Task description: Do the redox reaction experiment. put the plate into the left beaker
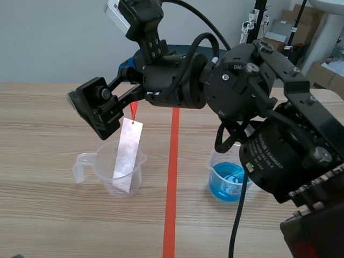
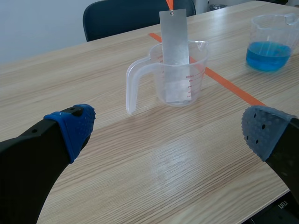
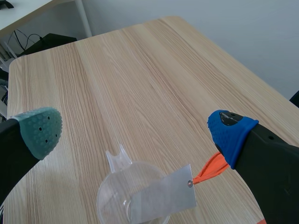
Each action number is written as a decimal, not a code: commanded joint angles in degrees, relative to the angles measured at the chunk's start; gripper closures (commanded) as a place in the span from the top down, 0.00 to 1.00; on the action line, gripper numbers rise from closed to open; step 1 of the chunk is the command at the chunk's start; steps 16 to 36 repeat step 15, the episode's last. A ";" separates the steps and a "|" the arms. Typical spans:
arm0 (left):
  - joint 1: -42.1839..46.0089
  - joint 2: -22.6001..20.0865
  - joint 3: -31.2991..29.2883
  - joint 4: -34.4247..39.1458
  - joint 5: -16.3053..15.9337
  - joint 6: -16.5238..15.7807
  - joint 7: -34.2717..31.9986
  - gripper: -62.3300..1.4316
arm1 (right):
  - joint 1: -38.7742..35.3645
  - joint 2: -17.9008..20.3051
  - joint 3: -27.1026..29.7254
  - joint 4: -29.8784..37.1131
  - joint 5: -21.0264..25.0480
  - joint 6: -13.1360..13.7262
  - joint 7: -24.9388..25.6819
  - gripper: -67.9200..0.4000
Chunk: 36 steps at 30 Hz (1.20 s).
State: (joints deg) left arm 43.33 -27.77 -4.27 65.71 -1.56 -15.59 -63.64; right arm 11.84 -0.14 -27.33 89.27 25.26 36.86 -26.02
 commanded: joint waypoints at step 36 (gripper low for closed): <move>0.76 0.24 -0.37 0.31 -0.37 0.04 -0.83 1.00 | 1.18 -0.02 0.26 1.01 -0.28 0.04 0.48 1.00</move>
